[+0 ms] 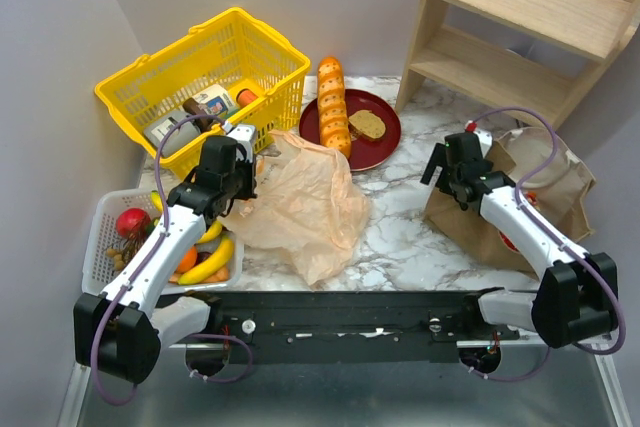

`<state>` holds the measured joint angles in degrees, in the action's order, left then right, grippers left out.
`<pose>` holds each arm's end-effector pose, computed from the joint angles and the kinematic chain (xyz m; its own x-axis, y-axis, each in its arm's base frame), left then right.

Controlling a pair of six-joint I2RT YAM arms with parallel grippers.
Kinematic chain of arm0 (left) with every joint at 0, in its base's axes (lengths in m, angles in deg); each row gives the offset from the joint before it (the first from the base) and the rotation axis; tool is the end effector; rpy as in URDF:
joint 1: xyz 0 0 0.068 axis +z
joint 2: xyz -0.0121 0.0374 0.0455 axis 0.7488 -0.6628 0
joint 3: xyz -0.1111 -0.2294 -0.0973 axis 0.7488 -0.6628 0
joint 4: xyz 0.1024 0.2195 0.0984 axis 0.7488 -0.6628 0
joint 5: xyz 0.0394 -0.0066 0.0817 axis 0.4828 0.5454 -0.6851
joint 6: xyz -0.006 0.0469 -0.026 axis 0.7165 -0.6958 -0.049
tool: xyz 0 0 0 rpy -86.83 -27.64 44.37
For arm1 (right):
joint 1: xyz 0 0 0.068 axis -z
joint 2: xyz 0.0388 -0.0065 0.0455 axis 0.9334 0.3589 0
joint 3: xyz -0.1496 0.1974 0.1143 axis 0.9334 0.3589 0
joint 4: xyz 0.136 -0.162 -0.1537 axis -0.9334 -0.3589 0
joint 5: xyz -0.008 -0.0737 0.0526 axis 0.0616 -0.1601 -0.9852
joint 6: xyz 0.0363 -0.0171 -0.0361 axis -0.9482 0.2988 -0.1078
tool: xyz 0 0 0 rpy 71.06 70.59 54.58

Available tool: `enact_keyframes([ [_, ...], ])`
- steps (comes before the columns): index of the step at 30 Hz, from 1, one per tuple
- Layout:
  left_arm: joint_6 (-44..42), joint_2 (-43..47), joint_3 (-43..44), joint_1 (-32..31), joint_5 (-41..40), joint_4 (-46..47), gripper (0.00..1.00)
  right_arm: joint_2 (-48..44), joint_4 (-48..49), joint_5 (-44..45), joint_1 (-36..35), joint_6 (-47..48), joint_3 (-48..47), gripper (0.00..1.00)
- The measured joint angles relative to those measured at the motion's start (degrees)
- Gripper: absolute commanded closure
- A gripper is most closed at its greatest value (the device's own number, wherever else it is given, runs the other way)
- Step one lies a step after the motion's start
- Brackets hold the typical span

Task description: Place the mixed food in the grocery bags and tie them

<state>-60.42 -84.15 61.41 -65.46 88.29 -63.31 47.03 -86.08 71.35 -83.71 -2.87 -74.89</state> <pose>0.2246 -0.0700 0.2793 -0.6540 0.0080 -0.7564 0.2030 0.9651 -0.1653 0.2560 0.0546 0.2428 -0.6395 0.3022 -0.7069 0.3366 0.9367 0.0959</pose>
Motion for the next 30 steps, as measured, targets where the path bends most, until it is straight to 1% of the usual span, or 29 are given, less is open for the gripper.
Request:
enact_keyframes([
  [3, 0.0, 0.0, 0.0, 0.0, 1.5, 0.3, 1.0, -2.4, -1.4, 0.7, 3.0, 1.0, 1.0, 0.0],
  [6, 0.3, 0.0, 0.0, 0.0, 4.8, 1.4, 1.0, -5.3, -3.4, 0.4, 4.1, 1.9, 1.2, 0.04],
  [8, 0.6, 0.0, -0.1, 0.0, 8.1, 2.8, 1.0, -7.1, -4.0, -2.0, 4.2, 2.5, 1.0, 0.06],
  [11, 1.6, 0.1, -0.4, 0.0, 13.3, 5.0, 1.0, -9.4, -3.9, -8.1, 3.3, 3.3, 0.2, 0.06],
  [13, 2.7, 0.1, -0.5, 0.0, 17.3, 6.9, 1.0, -10.3, -3.6, -11.3, 0.8, 3.2, -1.3, 0.07],
  [16, 4.6, 0.1, -0.8, 0.0, 21.9, 10.3, 1.0, -10.1, -1.5, -16.0, -5.6, 2.4, -5.1, 0.07],
  [18, 5.6, 0.1, -0.9, 0.0, 24.0, 12.2, 1.0, -9.2, 2.0, -19.5, -10.1, 0.8, -7.5, 0.07],
  [21, 6.6, 0.2, -0.9, -0.3, 26.4, 14.5, 1.0, -6.7, 7.5, -23.5, -14.9, -2.4, -9.0, 0.07],
  [25, 6.6, 0.2, -1.2, -0.8, 28.6, 16.5, 1.0, 0.1, 13.5, -27.0, -19.5, -6.5, -10.7, 0.11],
  [30, 5.4, 0.1, -1.7, -1.6, 29.6, 16.6, 1.0, 9.5, 16.6, -30.0, -22.9, -9.9, -13.9, 0.11],
])
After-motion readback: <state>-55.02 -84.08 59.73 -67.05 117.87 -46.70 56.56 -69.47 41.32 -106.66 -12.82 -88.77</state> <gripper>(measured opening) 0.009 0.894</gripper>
